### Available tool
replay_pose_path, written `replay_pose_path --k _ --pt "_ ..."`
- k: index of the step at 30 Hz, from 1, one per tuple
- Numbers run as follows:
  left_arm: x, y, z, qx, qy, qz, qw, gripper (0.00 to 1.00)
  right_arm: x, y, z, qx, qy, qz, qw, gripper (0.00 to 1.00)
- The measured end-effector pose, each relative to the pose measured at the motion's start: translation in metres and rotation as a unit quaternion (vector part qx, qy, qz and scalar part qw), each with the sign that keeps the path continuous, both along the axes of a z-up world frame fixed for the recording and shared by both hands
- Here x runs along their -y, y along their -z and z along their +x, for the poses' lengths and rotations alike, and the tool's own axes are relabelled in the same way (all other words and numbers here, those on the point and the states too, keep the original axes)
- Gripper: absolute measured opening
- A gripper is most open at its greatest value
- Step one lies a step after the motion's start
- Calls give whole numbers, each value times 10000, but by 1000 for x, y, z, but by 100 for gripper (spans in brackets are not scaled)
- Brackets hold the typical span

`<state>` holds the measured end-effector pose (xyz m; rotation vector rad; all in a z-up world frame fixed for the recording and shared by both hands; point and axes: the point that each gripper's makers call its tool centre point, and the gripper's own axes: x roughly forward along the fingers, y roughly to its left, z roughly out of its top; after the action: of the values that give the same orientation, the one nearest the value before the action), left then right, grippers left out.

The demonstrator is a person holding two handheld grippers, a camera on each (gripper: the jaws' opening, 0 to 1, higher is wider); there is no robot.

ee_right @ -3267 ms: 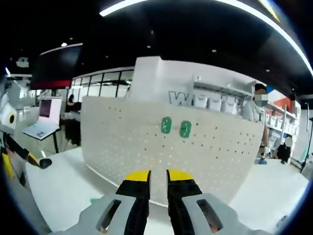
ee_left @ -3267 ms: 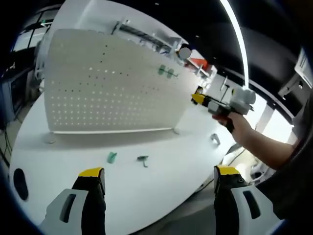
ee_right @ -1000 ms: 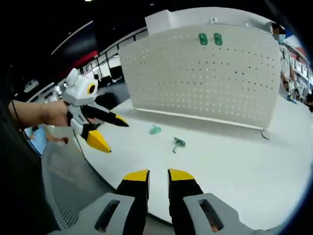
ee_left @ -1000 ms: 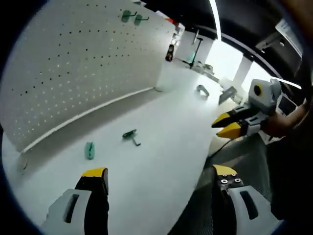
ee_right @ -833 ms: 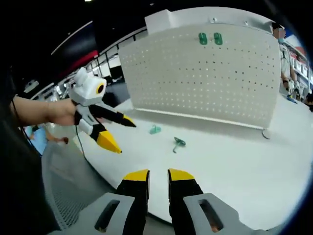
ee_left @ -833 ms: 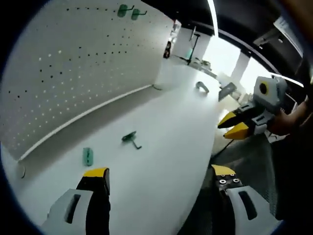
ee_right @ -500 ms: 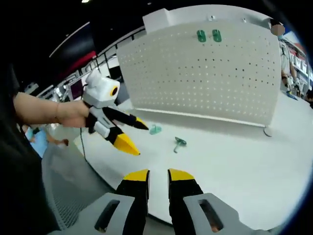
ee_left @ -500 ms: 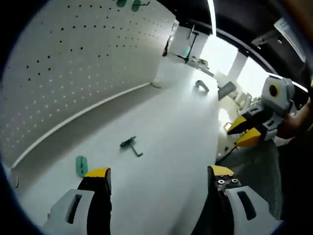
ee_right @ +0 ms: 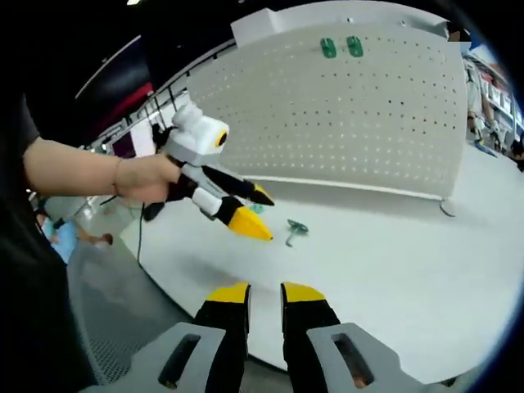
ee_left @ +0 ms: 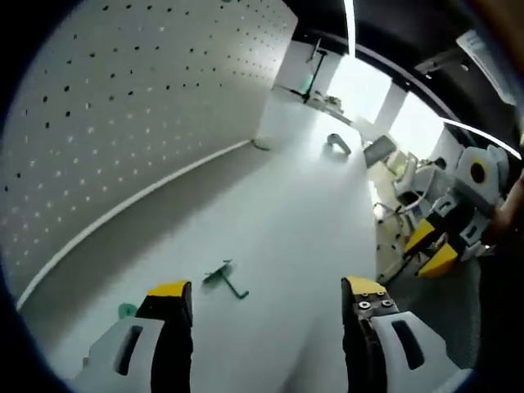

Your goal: Insert the hook assembly into the mounting plate slot until the hook locks in place.

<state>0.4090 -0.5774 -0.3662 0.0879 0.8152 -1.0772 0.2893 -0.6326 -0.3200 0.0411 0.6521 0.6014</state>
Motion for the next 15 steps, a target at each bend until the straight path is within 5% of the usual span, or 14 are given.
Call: replay_pose_path --k 15 --pt "22 23 12 -193 207 -54 9996 65 15 10 1 -213 254 -51 9994 13"
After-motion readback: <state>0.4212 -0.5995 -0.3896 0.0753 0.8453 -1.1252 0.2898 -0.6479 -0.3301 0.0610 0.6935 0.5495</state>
